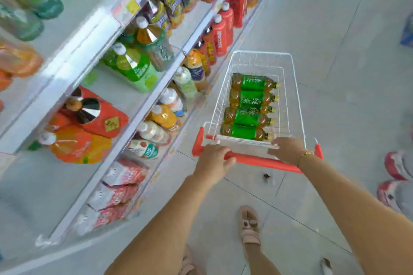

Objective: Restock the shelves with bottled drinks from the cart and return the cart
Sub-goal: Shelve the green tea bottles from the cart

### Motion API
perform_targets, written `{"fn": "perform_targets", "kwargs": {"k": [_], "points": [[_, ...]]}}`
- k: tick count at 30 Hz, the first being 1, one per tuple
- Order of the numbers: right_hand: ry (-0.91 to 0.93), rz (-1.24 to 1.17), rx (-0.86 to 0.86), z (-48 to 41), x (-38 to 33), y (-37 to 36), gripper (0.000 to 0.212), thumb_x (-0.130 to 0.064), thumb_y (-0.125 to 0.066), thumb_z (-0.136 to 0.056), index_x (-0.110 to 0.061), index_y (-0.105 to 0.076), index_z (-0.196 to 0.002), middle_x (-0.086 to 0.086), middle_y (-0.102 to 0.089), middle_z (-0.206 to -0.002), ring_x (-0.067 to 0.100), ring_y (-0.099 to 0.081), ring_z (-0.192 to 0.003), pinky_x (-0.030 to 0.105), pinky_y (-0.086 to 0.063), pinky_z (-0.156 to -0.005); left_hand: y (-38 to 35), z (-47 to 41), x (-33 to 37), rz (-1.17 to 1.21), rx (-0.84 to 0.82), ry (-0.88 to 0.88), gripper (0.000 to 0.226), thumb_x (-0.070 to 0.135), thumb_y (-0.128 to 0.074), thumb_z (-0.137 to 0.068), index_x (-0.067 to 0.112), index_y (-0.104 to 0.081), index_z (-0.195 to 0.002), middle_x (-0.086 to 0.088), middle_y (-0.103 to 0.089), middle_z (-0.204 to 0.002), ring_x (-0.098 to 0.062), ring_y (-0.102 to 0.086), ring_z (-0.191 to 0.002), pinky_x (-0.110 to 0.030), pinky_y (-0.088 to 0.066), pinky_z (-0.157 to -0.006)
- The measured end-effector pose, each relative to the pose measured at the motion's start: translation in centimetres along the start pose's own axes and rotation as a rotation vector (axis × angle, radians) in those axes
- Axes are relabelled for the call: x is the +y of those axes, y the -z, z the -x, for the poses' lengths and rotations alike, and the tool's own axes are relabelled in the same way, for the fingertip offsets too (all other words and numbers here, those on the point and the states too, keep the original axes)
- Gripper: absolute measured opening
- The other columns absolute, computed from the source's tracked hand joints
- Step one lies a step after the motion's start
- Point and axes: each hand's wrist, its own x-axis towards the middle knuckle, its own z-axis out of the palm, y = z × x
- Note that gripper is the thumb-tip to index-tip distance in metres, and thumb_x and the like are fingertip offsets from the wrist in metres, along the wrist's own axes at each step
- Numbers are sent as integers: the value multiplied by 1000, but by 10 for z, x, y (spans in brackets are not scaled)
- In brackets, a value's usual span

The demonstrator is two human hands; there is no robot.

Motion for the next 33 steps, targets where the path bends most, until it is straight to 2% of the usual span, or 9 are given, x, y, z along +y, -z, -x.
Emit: {"fn": "perform_targets", "kwargs": {"k": [3,7,9,13,17,22,28,31,33], "points": [[20,8,-53,-4,6,-6,49,-41,-44,-95,-21,-39,-140,6,-43,-144,26,-42,-130,33,-35,-104,-5,-7,-7,-64,37,20,31,42,-55,-88,16,-67,-102,-5,-68,-94,-25,-59,-91,-36,-41,-83],[106,3,-67,-6,3,-10,42,-34,-44,-97,-12,-49,-132,7,-48,-138,25,-45,-126,32,-35,-105,4,-4,-24,-71,-8,17,30,43,-55,-88,19,-66,-102,-1,-67,-93,-20,-59,-89,-32,-40,-79],[137,-62,-20,-7,3,-16,35,-32,-49,-95,-14,-56,-125,5,-56,-129,23,-52,-118,32,-41,-99,12,3,-36,-43,-31,18,29,41,-57,-88,17,-67,-100,-2,-67,-91,-20,-60,-87,-34,-43,-78],[140,-218,72,-4,-7,-30,21,-25,-56,-90,-14,-63,-107,5,-67,-108,20,-65,-85,26,-51,-73,28,29,-65,4,-115,20,31,40,-59,-84,14,-68,-99,-2,-68,-91,-19,-60,-86,-36,-45,-79],[161,-265,118,2,-33,-50,23,-20,-57,-89,-13,-64,-110,5,-66,-111,21,-61,-100,24,-45,-79,42,68,-97,51,-224,81,18,28,-67,-85,17,-67,-99,6,-64,-91,-12,-58,-88,-31,-47,-81],[169,-228,83,6,-73,-83,25,-21,-54,-91,-12,-62,-113,7,-62,-117,22,-58,-107,28,-47,-86,52,123,-136,59,-271,152,15,24,-69,-84,19,-69,-98,9,-62,-89,-7,-56,-87,-23,-44,-80],[155,-116,-7,5,-104,-126,32,-26,-51,-94,-6,-62,-116,10,-62,-119,24,-57,-111,32,-46,-93,52,175,-174,50,-342,217,15,29,-71,-81,24,-69,-95,7,-61,-90,-10,-55,-89,-28,-45,-83],[126,-63,-51,0,-119,-138,37,-29,-45,-95,-3,-60,-117,10,-58,-122,25,-55,-112,31,-45,-92,51,191,-176,40,-368,207,14,31,-69,-83,24,-68,-95,6,-61,-91,-9,-54,-86,-26,-43,-79],[114,-54,-75,-7,-127,-146,36,-27,-47,-93,-2,-60,-115,12,-59,-119,24,-57,-108,27,-45,-82,52,193,-173,28,-441,231,17,33,-68,-83,24,-68,-97,7,-61,-92,-8,-55,-87,-24,-43,-79]]}}
